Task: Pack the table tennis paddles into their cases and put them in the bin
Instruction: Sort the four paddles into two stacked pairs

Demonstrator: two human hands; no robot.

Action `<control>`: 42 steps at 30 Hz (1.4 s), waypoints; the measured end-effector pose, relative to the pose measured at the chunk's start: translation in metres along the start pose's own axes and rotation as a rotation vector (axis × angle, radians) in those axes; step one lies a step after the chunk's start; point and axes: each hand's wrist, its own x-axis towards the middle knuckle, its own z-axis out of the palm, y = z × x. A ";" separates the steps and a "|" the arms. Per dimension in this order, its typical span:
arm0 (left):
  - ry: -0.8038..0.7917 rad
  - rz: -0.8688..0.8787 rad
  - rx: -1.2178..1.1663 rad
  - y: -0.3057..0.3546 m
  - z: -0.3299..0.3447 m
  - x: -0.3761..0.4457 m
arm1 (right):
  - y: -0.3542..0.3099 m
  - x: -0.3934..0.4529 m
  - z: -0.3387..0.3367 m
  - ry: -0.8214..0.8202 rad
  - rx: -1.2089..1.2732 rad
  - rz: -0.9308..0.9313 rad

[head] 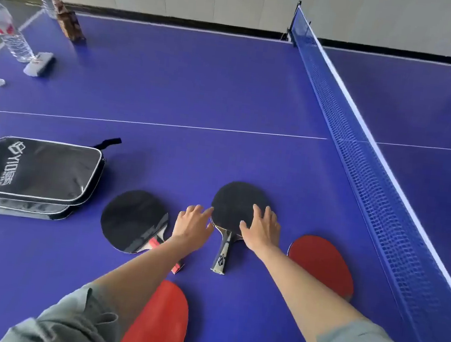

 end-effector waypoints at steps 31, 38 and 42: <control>0.435 -0.868 -0.640 -0.111 0.001 -0.042 | -0.079 0.039 -0.004 -0.071 1.262 0.120; 0.361 -1.114 -0.803 -0.136 0.011 -0.035 | -0.081 0.049 0.001 -0.125 1.236 0.126; 0.359 -0.921 -0.810 -0.141 0.015 -0.024 | -0.088 0.050 0.010 -0.158 1.256 0.129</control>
